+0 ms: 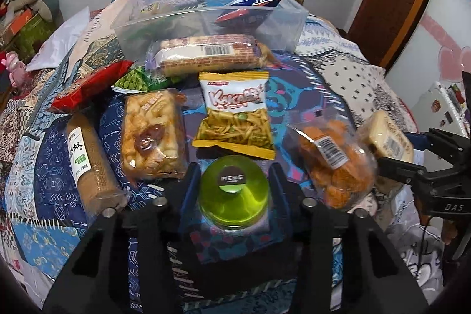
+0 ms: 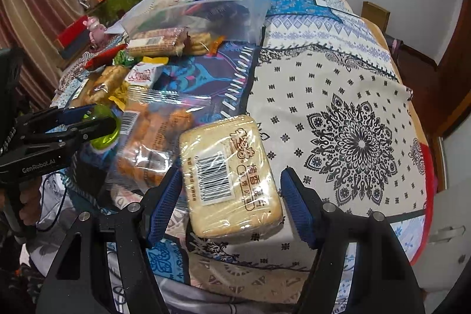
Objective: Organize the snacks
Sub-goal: 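Grasp the wrapped biscuit block with the right tool while the left tool grasps the green-lidded jar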
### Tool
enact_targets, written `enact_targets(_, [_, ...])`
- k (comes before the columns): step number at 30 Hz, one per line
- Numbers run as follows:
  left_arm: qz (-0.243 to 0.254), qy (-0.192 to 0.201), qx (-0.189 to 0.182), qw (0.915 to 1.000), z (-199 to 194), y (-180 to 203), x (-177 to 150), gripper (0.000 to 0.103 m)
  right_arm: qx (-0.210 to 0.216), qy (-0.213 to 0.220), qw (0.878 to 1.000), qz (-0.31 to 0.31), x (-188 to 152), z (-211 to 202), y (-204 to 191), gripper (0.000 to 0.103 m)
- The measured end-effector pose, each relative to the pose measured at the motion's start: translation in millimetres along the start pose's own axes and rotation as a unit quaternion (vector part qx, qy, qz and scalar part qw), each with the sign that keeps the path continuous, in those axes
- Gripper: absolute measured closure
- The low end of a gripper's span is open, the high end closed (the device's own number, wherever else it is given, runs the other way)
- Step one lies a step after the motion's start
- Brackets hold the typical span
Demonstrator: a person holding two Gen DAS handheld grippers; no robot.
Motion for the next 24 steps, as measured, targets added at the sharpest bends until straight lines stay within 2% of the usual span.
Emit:
enact_targets(3, [0.000, 0.004, -0.003, 1.0000, -0.2, -1.1, -0.6, 0.058, 0.004, -0.003, 1.000, 0.000, 0.1, 5.1, 0.3, 0.038])
enact_targets(4, [0.003, 0.006, -0.003, 1.0000, -0.3, -0.4, -1.2, 0.058, 0.004, -0.001, 1.000, 0.000, -0.3, 6.3, 0.5, 0.044])
enact_targets(5, [0.004, 0.007, -0.002, 1.0000, -0.5, 0.0, -1.4, 0.058, 0.007, -0.001, 1.000, -0.001, -0.3, 7.3, 0.2, 0.045])
enact_targets(15, [-0.009, 0.021, -0.023, 0.9995, -15.7, -0.9, 9.8, 0.058, 0.006, 0.019, 1.000, -0.002, 10.6, -6.1, 1.1, 0.051])
enact_targets(24, [-0.014, 0.073, -0.041, 0.9964, -46.6, 1.2, 36.9, 0.058, 0.003, 0.065, 0.998, 0.001, 41.2, -24.1, 4.0, 0.051])
Point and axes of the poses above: each gripper's, at about its wrist camera, not at the fingertips, and z roughly the way its jaws point, y to its right, x to its top, the point moved 1 cm from there along z, roughly the way its jaws point, and after that the axes turned 12 degrees about -z, right-handed, at the moved point
